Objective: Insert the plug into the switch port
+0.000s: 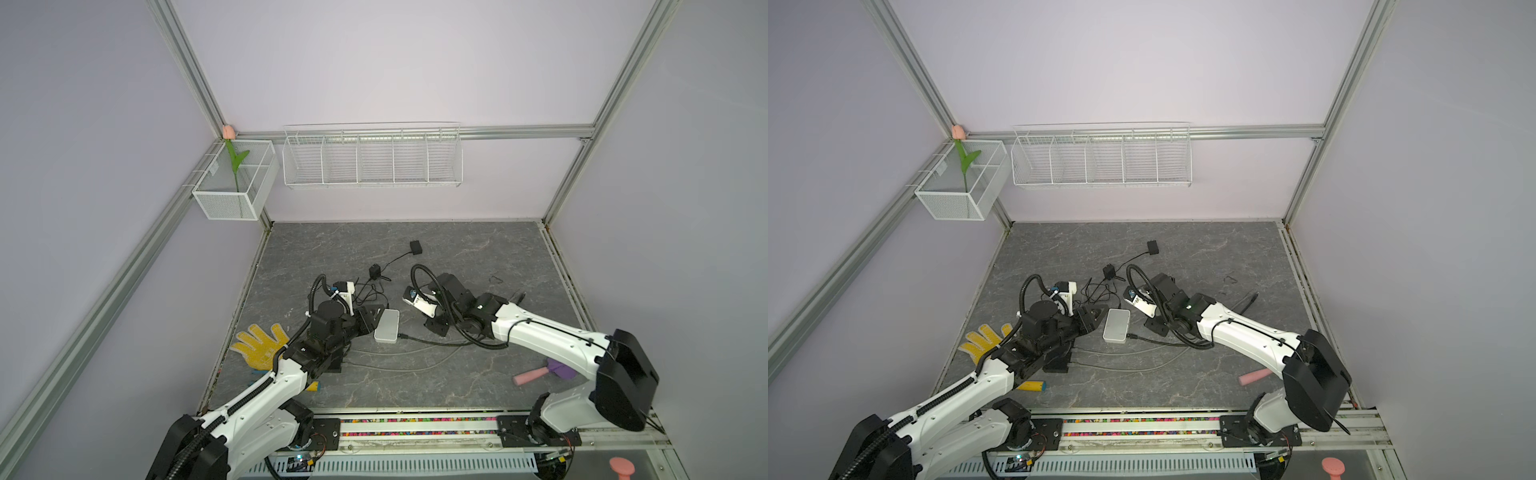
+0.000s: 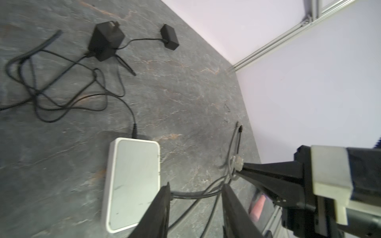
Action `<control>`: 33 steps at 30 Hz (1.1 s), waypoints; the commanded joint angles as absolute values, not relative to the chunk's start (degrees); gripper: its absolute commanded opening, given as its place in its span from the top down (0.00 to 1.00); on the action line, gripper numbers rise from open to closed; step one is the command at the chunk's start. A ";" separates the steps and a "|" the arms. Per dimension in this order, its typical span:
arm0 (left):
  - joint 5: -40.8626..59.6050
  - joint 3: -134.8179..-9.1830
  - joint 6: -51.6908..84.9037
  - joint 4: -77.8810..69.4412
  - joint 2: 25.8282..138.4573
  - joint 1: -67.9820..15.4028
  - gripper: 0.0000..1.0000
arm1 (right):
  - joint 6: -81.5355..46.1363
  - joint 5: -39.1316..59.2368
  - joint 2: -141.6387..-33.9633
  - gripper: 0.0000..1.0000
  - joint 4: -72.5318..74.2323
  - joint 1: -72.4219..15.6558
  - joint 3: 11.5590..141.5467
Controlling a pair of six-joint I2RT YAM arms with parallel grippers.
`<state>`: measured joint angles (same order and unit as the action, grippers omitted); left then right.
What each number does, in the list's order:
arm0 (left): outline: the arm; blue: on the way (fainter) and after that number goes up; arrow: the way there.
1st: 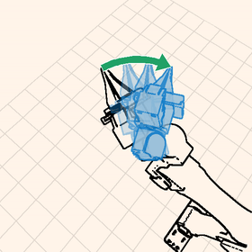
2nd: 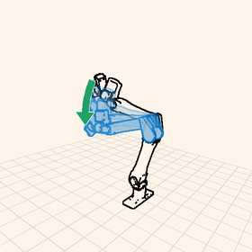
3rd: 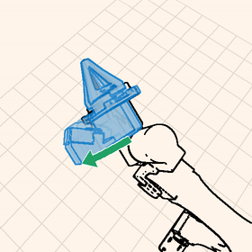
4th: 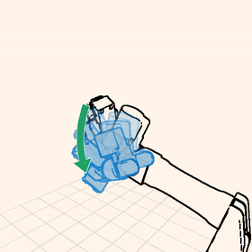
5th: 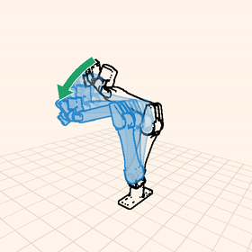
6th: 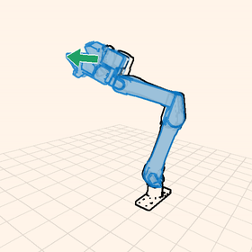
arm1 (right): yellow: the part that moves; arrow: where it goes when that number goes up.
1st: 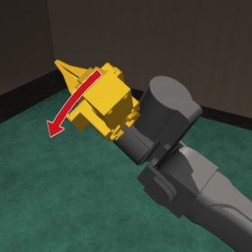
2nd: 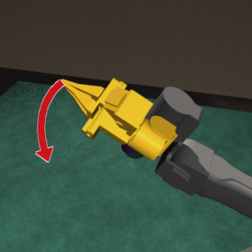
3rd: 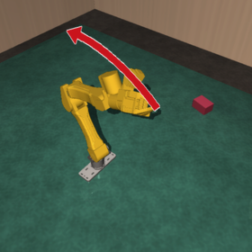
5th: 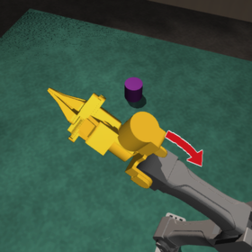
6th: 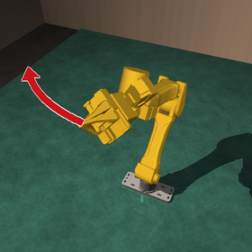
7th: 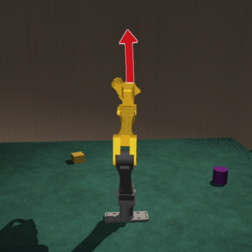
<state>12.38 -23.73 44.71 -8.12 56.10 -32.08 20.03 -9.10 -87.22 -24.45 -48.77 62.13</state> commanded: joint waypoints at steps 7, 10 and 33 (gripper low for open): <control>12.41 -24.03 40.87 -9.06 70.24 -28.36 0.59 | 24.49 -14.39 -99.81 0.94 -34.51 -48.61 70.37; 13.67 -24.94 41.13 -11.87 74.89 -28.10 0.59 | 25.06 -11.85 -102.41 0.94 -35.65 -48.76 71.42; 22.31 -31.82 41.20 -19.83 92.10 -27.42 0.61 | 24.70 -4.93 -111.38 0.93 -34.89 -50.27 75.72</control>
